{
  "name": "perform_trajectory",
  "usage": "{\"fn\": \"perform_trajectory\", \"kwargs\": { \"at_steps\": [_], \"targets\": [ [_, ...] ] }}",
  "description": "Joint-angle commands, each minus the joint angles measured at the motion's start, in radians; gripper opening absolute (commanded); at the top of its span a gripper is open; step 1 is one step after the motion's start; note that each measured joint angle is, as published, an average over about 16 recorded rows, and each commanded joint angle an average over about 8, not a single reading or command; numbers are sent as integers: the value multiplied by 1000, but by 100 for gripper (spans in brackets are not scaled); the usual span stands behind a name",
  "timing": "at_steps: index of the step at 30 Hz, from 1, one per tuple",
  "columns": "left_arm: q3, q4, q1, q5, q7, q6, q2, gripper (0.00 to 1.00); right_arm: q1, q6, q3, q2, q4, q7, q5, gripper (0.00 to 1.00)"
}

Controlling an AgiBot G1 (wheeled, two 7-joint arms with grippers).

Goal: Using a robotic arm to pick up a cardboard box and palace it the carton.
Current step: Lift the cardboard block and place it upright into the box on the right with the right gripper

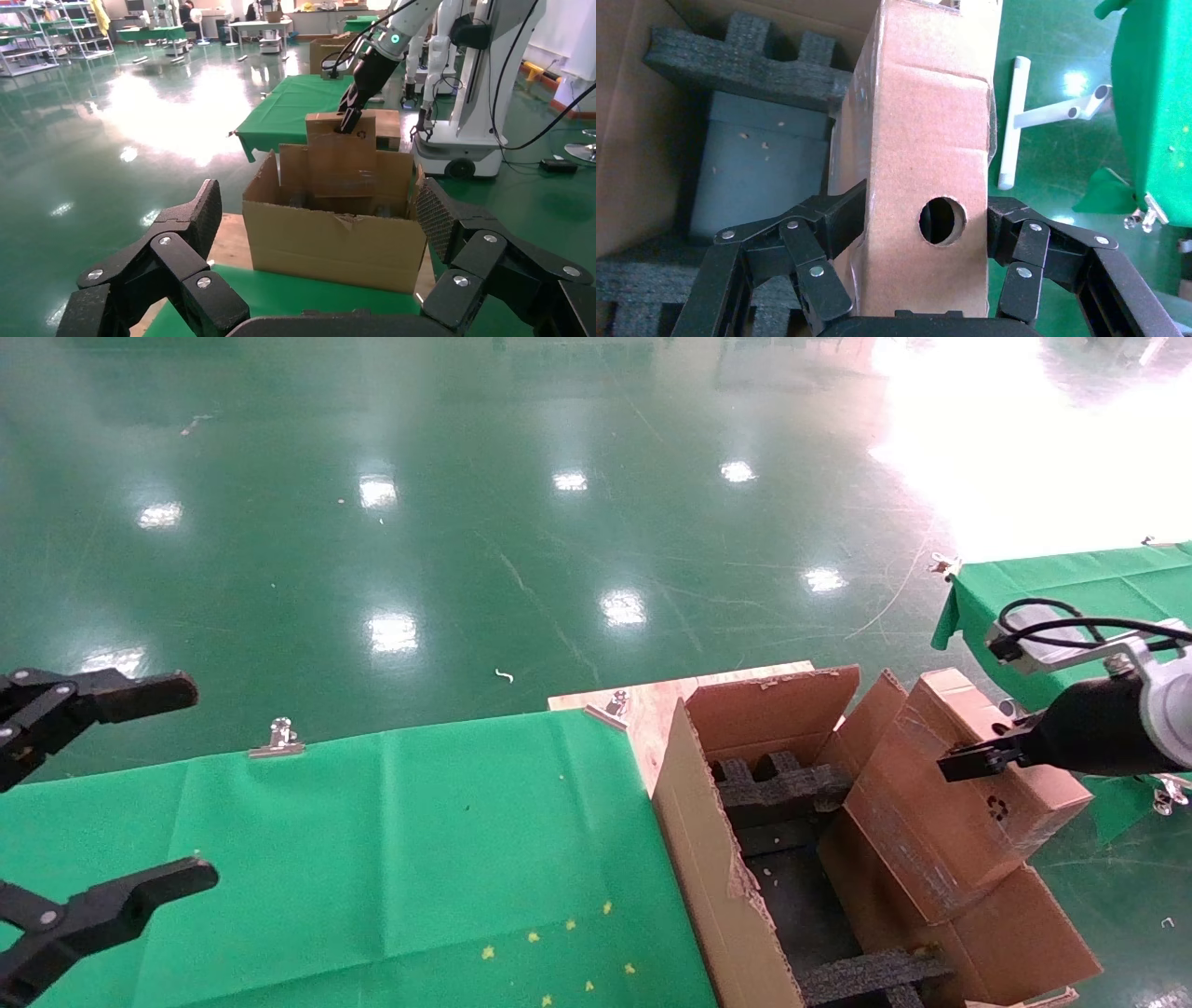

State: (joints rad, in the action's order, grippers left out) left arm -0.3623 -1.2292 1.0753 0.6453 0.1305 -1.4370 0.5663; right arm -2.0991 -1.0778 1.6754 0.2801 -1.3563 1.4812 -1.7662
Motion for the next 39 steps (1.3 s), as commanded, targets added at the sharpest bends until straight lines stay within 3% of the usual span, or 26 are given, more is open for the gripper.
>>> {"fn": "perform_trajectory", "kwargs": {
  "at_steps": [1, 23, 39],
  "targets": [
    [0, 0, 0, 0, 0, 0, 0, 100, 10, 14, 4, 8, -1, 22, -6, 0],
    [0, 0, 0, 0, 0, 0, 0, 100, 23, 15, 8, 56, 17, 33, 9, 0],
    [0, 0, 0, 0, 0, 0, 0, 100, 95, 30, 56, 116, -3, 390, -194, 0]
  ]
}}
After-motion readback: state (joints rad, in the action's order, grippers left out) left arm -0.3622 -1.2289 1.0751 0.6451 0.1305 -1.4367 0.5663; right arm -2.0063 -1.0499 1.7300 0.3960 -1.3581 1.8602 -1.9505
